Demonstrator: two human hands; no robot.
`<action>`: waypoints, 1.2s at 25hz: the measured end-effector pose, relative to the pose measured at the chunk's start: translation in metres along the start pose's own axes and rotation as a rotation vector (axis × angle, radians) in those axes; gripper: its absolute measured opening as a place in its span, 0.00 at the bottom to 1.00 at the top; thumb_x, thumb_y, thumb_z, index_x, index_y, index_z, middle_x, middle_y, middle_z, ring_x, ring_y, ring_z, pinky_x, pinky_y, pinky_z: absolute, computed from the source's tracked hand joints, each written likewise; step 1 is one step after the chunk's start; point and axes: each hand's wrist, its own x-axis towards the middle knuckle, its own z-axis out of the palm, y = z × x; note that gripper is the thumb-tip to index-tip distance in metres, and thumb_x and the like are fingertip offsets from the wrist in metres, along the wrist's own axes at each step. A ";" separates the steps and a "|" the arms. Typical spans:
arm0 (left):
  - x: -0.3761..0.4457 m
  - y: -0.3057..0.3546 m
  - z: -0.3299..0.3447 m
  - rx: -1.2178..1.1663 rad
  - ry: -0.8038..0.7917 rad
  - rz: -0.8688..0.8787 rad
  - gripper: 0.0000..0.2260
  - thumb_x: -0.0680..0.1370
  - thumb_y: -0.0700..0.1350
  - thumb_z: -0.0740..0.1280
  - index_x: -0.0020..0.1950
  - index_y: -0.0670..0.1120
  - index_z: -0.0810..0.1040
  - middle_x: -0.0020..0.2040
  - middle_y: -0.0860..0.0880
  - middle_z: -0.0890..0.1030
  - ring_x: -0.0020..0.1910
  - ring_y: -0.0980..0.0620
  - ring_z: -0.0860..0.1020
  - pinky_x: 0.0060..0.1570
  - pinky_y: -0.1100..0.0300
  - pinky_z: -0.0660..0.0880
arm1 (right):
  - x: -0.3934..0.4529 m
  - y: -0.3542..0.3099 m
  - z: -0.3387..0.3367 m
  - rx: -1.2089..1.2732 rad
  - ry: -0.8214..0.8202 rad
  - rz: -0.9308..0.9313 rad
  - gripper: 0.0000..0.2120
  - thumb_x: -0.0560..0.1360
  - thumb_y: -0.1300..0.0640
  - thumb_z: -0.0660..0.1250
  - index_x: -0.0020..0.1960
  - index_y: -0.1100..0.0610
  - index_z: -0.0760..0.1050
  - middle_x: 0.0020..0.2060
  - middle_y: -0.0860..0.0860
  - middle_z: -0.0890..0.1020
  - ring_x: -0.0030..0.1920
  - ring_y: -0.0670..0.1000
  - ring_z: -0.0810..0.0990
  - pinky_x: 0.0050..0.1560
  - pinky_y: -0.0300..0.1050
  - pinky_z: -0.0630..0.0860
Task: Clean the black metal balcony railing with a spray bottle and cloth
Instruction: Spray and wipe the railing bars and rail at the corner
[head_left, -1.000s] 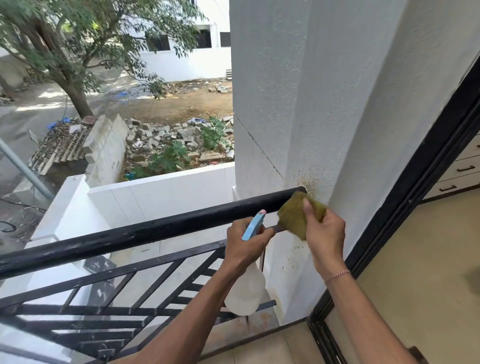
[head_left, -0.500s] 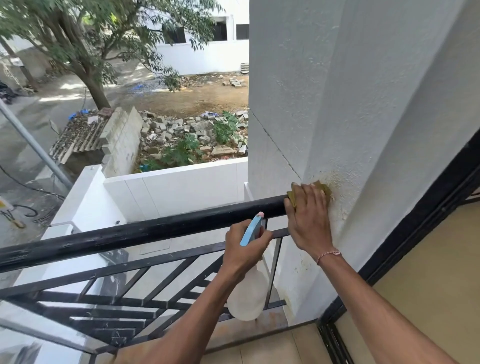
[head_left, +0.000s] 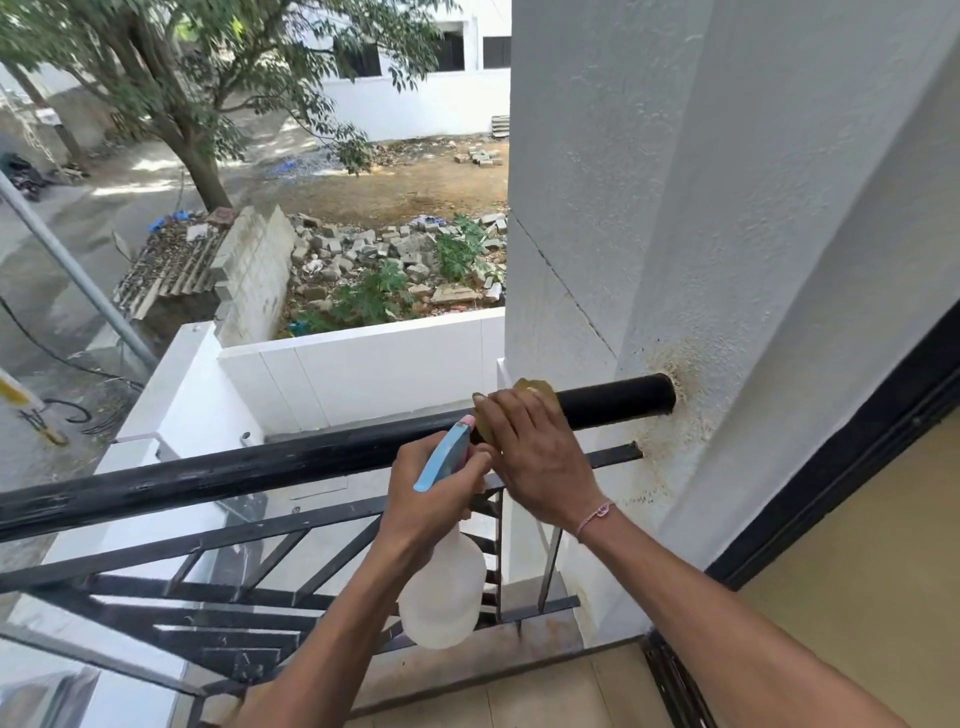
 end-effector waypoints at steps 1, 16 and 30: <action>0.001 0.001 0.002 0.009 0.001 0.005 0.06 0.79 0.39 0.71 0.41 0.42 0.81 0.34 0.43 0.80 0.30 0.58 0.78 0.30 0.69 0.73 | -0.003 0.014 -0.004 -0.020 -0.011 -0.076 0.26 0.85 0.45 0.52 0.77 0.59 0.65 0.69 0.57 0.72 0.70 0.57 0.70 0.75 0.56 0.60; -0.010 -0.029 -0.046 0.014 0.048 -0.098 0.09 0.77 0.40 0.70 0.38 0.38 0.77 0.39 0.36 0.79 0.37 0.48 0.79 0.32 0.60 0.79 | -0.006 0.012 -0.020 0.014 0.045 0.311 0.25 0.86 0.44 0.46 0.67 0.59 0.72 0.59 0.58 0.76 0.62 0.60 0.72 0.72 0.56 0.63; -0.032 -0.051 -0.184 -0.006 0.244 -0.098 0.05 0.79 0.36 0.68 0.43 0.42 0.80 0.38 0.46 0.79 0.42 0.48 0.82 0.33 0.61 0.79 | 0.050 -0.120 0.030 -0.026 0.119 -0.271 0.27 0.86 0.46 0.54 0.79 0.61 0.62 0.74 0.59 0.69 0.74 0.59 0.68 0.75 0.58 0.63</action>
